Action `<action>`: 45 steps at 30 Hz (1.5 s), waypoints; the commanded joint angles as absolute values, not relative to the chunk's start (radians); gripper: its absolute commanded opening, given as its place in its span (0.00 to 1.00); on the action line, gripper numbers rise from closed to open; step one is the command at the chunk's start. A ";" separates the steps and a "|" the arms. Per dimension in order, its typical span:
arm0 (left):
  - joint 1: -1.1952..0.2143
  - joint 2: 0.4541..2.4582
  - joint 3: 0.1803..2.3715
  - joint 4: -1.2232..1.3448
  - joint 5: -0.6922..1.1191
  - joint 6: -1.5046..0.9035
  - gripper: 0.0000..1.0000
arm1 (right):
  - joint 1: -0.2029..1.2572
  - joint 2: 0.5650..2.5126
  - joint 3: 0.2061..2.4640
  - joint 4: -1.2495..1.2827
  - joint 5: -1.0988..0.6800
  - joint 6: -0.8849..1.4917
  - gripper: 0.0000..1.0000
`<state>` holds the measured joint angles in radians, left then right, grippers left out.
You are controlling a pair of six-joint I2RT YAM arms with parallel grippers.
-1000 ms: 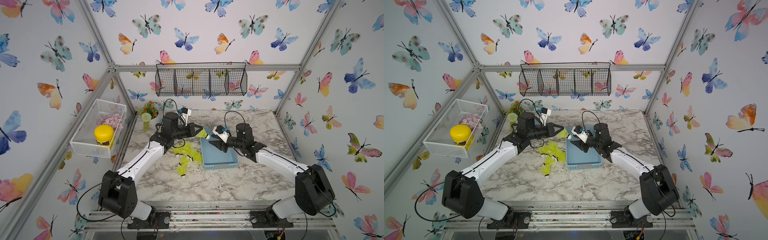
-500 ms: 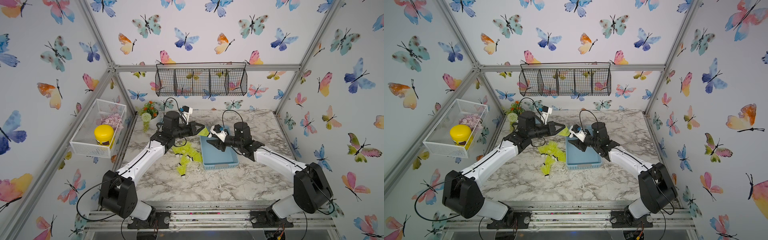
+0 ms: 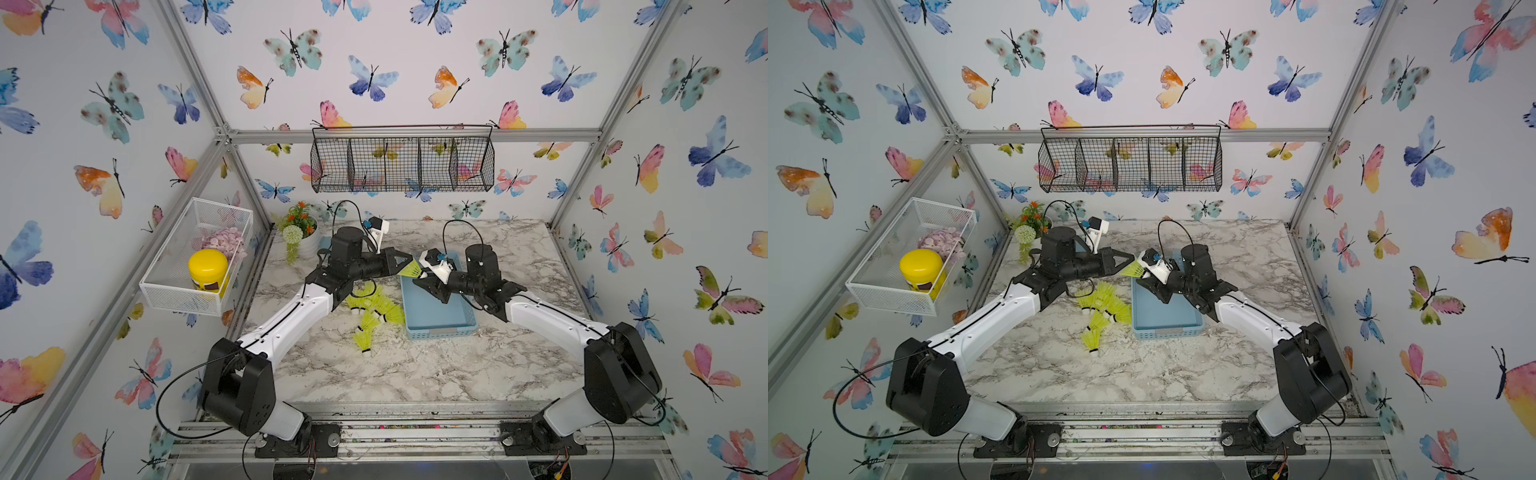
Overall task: Put the shuttlecocks into the storage box
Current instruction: Place the shuttlecock in the storage box.
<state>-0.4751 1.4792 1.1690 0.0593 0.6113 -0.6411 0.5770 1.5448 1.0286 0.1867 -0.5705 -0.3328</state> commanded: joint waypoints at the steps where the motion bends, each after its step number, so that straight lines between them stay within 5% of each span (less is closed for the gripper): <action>1: -0.485 1.483 1.154 0.075 0.632 -0.640 0.01 | 0.581 1.554 1.054 0.195 -0.554 -0.329 0.27; 11: -0.482 1.493 1.236 -0.170 0.716 -0.436 0.30 | 0.581 1.551 1.065 0.121 -0.546 -0.401 0.17; 17: -0.469 1.487 1.288 -0.321 0.720 -0.310 0.34 | 0.581 1.549 1.069 0.077 -0.557 -0.431 0.15; 30: -0.460 1.508 1.322 -0.403 0.744 -0.225 0.23 | 0.582 1.534 1.079 0.027 -0.561 -0.462 0.16; 34: -0.461 1.524 1.317 -0.387 0.776 -0.241 0.04 | 0.581 1.532 1.075 0.031 -0.549 -0.458 0.17; 40: -0.460 1.500 1.246 -0.218 0.756 -0.369 0.00 | 0.572 1.506 1.052 0.068 -0.401 -0.375 0.42; 45: -0.464 1.503 1.178 -0.014 0.741 -0.517 0.00 | 0.485 1.471 1.021 0.071 -0.390 -0.265 0.43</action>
